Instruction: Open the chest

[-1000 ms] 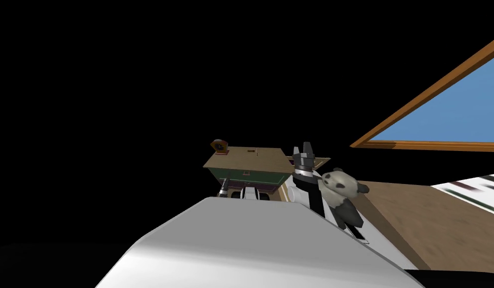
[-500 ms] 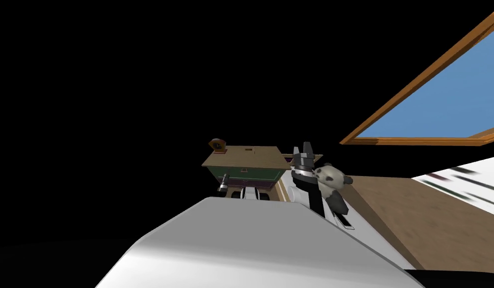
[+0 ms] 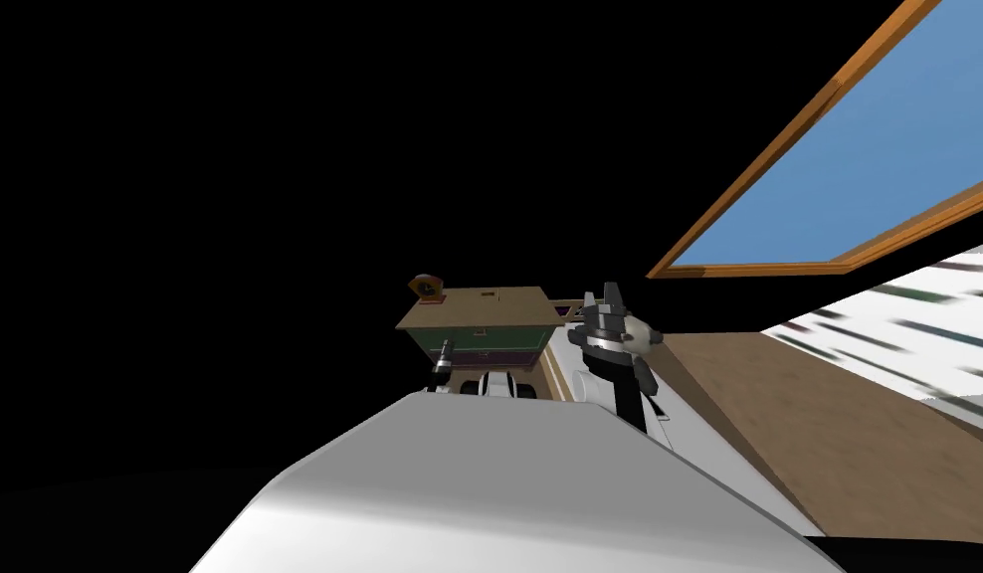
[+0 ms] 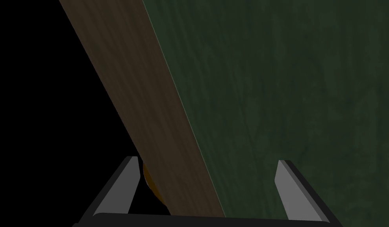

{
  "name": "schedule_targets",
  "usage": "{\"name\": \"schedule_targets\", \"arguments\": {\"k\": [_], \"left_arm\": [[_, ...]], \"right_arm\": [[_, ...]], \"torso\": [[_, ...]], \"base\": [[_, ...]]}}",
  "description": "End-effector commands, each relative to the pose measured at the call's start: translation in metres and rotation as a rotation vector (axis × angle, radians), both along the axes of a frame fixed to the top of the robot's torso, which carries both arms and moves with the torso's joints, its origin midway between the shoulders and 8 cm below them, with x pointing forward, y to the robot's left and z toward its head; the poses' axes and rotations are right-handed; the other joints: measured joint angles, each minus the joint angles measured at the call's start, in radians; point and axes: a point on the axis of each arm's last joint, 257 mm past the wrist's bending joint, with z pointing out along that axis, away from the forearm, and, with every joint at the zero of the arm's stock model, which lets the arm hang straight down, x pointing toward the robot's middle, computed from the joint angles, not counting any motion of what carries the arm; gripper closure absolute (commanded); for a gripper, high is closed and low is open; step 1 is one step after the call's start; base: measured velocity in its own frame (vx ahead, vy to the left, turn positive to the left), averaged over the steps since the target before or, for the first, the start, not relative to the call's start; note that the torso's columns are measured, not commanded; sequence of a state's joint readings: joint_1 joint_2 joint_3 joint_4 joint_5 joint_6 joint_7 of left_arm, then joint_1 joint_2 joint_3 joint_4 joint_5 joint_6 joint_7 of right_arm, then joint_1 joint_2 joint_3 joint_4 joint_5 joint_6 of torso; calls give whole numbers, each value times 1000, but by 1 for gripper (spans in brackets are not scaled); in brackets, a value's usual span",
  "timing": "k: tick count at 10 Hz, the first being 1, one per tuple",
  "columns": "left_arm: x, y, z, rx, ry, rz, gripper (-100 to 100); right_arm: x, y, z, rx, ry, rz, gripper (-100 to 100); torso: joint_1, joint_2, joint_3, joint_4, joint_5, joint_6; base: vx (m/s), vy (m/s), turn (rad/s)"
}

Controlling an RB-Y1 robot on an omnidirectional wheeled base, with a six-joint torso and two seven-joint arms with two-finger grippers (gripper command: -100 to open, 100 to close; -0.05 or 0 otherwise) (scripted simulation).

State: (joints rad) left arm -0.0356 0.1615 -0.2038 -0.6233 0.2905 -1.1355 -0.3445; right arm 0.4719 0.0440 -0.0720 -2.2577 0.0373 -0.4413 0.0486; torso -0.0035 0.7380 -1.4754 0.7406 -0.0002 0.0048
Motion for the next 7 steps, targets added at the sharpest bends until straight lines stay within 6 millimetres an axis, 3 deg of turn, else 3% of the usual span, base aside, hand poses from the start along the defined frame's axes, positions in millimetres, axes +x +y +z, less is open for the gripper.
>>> {"name": "schedule_targets", "arguments": {"k": [1, 4, 7], "left_arm": [[13, 4, 6, -38, -13, 30, -100], [22, -14, 3, -140, -10, 71, -100], [24, -51, -1, -238, -3, 80, -100]], "right_arm": [[0, 0, 0, 0, 0, 0, 0], [0, 0, 0, 0, 0, 0, 0], [0, 0, 0, 0, 0, 0, 0]], "torso": [[0, -1, -1, -1, 0, -2], [3, 1, 0, -2, 0, -5], [4, -2, -2, -3, 0, -5]], "base": [[-94, -44, -134], [-108, -65, -160], [-52, -70, -81]]}}
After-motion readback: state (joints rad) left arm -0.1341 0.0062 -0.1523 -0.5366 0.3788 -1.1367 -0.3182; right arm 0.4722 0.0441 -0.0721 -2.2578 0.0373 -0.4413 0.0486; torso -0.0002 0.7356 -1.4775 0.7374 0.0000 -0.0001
